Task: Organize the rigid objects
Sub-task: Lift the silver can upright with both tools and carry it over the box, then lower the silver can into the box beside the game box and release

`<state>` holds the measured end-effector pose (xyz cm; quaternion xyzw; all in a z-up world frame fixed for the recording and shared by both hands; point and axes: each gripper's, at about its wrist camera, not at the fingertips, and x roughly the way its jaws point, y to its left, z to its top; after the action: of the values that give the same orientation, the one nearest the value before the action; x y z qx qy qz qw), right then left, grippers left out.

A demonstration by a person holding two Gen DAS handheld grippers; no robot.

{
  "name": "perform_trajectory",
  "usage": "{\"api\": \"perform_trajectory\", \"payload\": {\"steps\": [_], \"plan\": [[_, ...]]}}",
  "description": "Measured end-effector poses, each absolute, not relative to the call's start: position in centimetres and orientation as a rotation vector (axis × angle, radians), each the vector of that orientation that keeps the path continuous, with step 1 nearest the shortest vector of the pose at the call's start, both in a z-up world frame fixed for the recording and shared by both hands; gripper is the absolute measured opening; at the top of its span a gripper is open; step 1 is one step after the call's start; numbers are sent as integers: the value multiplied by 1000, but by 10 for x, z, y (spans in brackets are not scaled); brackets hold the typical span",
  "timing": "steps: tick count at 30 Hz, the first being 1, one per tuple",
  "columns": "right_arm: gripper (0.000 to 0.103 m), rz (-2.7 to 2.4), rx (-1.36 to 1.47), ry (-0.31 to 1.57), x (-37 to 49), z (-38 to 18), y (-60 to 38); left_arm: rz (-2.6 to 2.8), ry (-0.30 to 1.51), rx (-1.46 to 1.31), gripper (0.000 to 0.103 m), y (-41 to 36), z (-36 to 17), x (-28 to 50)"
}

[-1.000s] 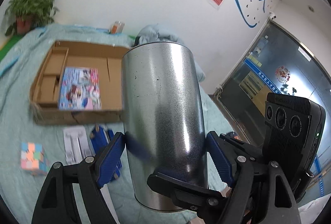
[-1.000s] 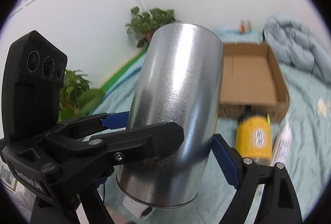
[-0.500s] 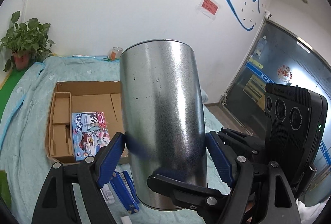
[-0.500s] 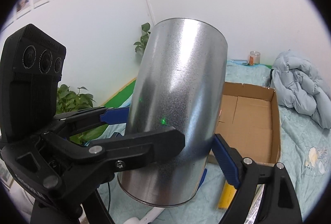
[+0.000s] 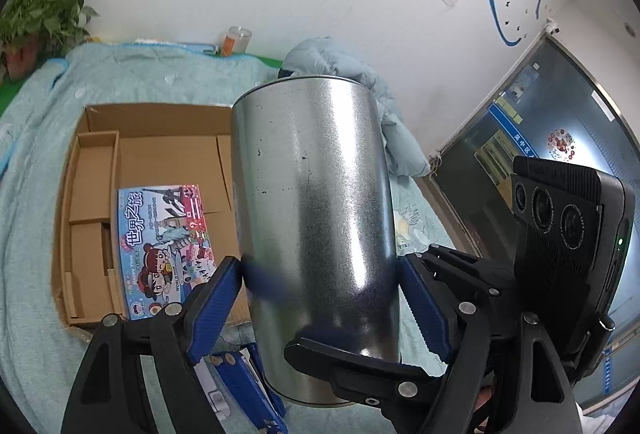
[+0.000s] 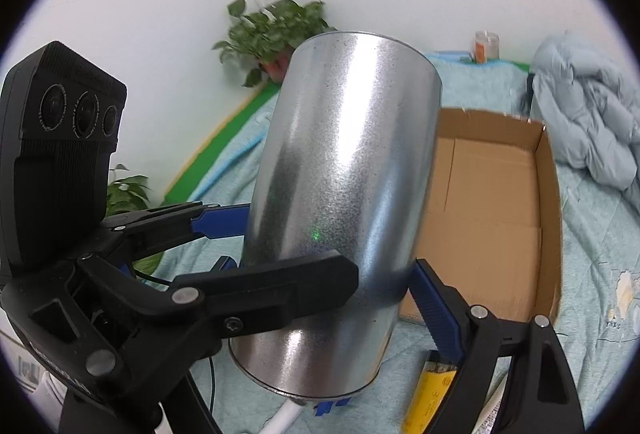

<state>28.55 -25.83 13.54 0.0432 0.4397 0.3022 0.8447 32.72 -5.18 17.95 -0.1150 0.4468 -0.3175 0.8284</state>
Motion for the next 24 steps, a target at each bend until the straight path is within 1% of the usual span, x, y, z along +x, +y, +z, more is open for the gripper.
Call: {"api": "perform_trajectory", "payload": {"steps": [4,12,14,16,17,19,24], "plan": [[87,632,106,989,308,115,-257,-668,1009,-266,78,-56,148,355],[87,618,123,1146,342,57,-258,-662,1150,-328,78,-65,63,405],[87,619,132,1177,349,43,-259,-653,1179,-389,78,-61,44,419],[87,615,164,1192,359,39,-262,-663,1187,-413,77,-60,39,431],[87,607,157,1195,362,39,-261,-661,1175,-380,77,-63,38,435],[87,596,113,1198,367,37,-255,-646,1206,-392,77,-64,31,443],[87,580,122,1256,382,18,-257,-647,1265,-418,77,-70,6,455]]}}
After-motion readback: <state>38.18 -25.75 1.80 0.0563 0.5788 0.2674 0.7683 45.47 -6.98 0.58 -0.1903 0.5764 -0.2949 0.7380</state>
